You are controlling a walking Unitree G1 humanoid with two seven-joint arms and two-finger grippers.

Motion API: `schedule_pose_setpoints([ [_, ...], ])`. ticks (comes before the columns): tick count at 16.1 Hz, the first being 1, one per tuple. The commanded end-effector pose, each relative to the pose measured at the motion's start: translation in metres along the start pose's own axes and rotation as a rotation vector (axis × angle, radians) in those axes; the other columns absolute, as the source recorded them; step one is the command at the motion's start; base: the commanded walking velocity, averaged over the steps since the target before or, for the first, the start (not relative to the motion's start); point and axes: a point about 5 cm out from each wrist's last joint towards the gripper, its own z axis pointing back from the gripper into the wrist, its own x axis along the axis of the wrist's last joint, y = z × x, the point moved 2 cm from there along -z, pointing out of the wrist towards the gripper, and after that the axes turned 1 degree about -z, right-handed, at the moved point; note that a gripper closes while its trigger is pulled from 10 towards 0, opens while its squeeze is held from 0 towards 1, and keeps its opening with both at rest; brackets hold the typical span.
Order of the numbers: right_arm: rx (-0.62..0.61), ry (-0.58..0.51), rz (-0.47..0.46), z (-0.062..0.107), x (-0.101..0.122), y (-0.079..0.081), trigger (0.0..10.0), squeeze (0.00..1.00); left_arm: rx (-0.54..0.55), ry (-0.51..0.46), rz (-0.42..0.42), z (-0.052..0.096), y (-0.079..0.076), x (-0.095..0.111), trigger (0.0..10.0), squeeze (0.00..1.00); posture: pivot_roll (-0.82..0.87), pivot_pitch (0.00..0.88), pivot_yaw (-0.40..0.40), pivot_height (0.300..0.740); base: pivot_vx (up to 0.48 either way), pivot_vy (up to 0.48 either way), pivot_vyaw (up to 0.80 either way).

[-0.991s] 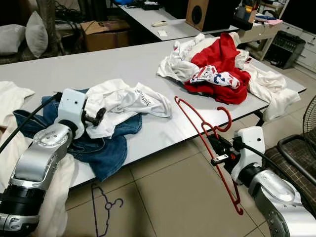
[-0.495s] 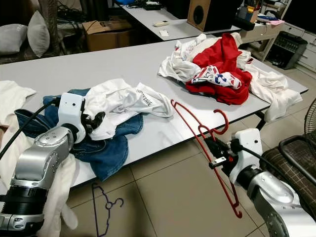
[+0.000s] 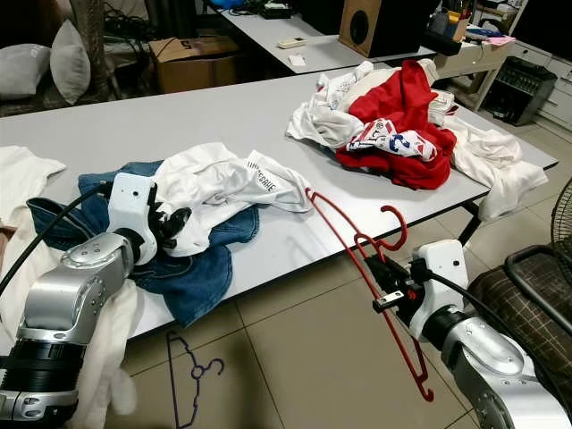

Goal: Hang hanger

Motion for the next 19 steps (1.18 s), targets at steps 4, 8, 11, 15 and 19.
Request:
schedule_pose_setpoints([
  [4, -0.066, -0.037, 0.022, -0.001, 0.007, -0.008, 10.0, 0.00, -0.041, -0.061, 0.006, 0.003, -0.005, 0.009, 0.0, 0.00, -0.11, 0.000, -0.010, 0.740, 0.000, 0.000, 0.00],
  [8, -0.105, -0.048, 0.014, -0.001, 0.007, -0.012, 10.0, 0.00, -0.062, -0.081, 0.020, 0.003, -0.007, 0.012, 0.0, 0.00, -0.11, 0.000, -0.008, 0.740, 0.000, 0.000, 0.00],
  [11, -0.166, -0.078, 0.013, -0.001, 0.011, -0.019, 10.0, 0.00, -0.107, -0.160, 0.036, 0.003, -0.012, 0.026, 0.0, 0.00, -0.11, 0.000, -0.008, 0.740, 0.000, 0.000, 0.00],
  [15, -0.305, -0.133, -0.026, 0.001, 0.019, -0.040, 10.0, 0.00, -0.325, -0.455, 0.192, 0.017, -0.025, 0.092, 0.0, 0.00, -0.11, 0.000, -0.012, 0.740, 0.000, 0.000, 0.00],
  [19, -0.331, -0.153, -0.041, 0.002, 0.020, -0.042, 10.0, 0.00, -0.340, -0.780, 0.422, 0.045, 0.030, 0.171, 0.0, 0.00, -0.10, 0.000, -0.015, 0.740, 0.000, 0.000, 0.00],
])
